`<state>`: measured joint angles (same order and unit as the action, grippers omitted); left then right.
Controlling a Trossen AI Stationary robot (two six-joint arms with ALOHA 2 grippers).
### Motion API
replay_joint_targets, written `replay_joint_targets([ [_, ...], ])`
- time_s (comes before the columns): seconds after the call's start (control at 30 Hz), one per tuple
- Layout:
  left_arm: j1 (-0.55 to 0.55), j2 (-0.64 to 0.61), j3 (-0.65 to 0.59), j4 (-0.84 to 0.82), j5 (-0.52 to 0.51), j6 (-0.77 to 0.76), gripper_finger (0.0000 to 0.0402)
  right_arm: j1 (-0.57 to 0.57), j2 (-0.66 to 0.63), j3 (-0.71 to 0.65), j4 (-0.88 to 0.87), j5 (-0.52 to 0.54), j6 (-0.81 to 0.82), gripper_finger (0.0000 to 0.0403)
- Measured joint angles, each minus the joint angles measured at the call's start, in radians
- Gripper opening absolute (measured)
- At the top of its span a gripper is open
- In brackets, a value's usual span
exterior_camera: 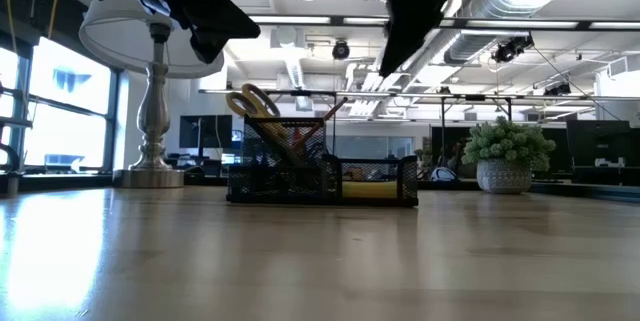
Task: Pick and place office supplies into organizer
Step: Return to Home Position
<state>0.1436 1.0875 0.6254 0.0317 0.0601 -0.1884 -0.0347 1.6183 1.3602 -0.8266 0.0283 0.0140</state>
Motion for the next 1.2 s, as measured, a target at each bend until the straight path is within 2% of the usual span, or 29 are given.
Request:
replay_joint_targets([
  [0.13,0.000,-0.035,0.000,-0.003,0.003,-0.003,0.0003,0.037,-0.064,0.000,-0.023,0.090,0.034,0.0140],
  [0.33,-0.002,-0.191,0.000,-0.085,0.067,0.024,0.0003,0.085,-0.109,-0.001,-0.026,0.121,0.038,0.0139],
  [0.5,-0.079,-0.316,-0.017,-0.128,0.014,0.062,0.0003,0.102,-0.144,-0.035,0.008,0.136,0.037,0.0139],
  [0.63,-0.134,-0.420,-0.086,-0.074,-0.038,0.104,0.0003,0.096,-0.264,-0.231,0.187,0.131,0.043,0.0139],
  [0.7,-0.139,-0.465,-0.139,0.019,-0.037,0.137,0.0003,0.076,-0.348,-0.358,0.301,0.113,0.060,0.0139],
  [0.83,-0.121,-0.532,-0.284,0.265,0.065,0.162,0.0003,0.046,-0.513,-0.606,0.567,0.095,0.089,0.0139],
  [0.93,-0.081,-0.548,-0.351,0.370,0.110,0.131,0.0003,0.035,-0.621,-0.768,0.760,0.071,0.091,0.0139],
  [1.07,-0.026,-0.550,-0.360,0.383,0.177,0.100,0.0003,0.033,-0.743,-0.944,0.955,0.091,0.084,0.0139],
  [1.2,0.002,-0.557,-0.359,0.353,0.238,0.067,0.0003,0.033,-0.848,-1.050,1.000,0.120,0.096,0.0139],
])
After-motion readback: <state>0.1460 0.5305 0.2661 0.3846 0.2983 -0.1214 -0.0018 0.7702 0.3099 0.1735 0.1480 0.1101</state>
